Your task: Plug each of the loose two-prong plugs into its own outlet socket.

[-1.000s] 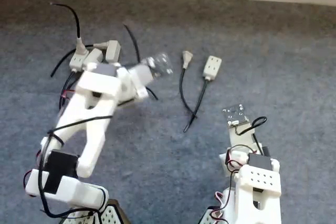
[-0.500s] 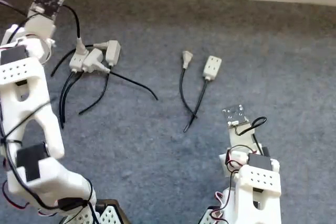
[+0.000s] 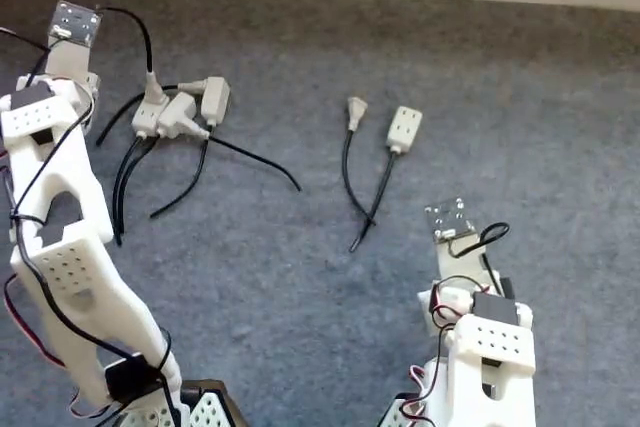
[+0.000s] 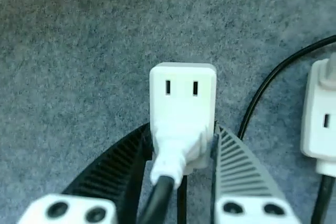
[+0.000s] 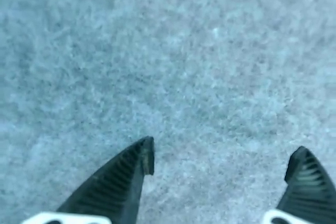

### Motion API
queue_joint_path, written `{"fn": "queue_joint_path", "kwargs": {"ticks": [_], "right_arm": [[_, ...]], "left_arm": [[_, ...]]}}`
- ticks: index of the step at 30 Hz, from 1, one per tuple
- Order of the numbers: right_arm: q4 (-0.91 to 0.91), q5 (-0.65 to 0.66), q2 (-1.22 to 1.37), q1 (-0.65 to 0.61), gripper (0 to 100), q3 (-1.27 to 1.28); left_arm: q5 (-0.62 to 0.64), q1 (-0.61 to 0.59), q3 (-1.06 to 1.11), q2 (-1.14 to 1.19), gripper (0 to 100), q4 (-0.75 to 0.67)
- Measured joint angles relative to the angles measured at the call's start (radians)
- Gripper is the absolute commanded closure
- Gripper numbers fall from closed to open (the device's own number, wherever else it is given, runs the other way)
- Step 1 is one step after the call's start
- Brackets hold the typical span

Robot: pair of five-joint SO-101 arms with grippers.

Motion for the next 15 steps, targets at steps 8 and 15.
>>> {"fn": "queue_joint_path", "kwargs": {"ticks": [8,15], "right_arm": [[-0.032,-0.002,-0.008,0.0,62.6,0.038],[-0.035,-0.002,-0.008,0.0,62.6,0.038]], "left_arm": [[0.0,0.052,-0.044,0.011,61,0.181],[0.0,0.048,-0.173,0.008,64,0.324]]}}
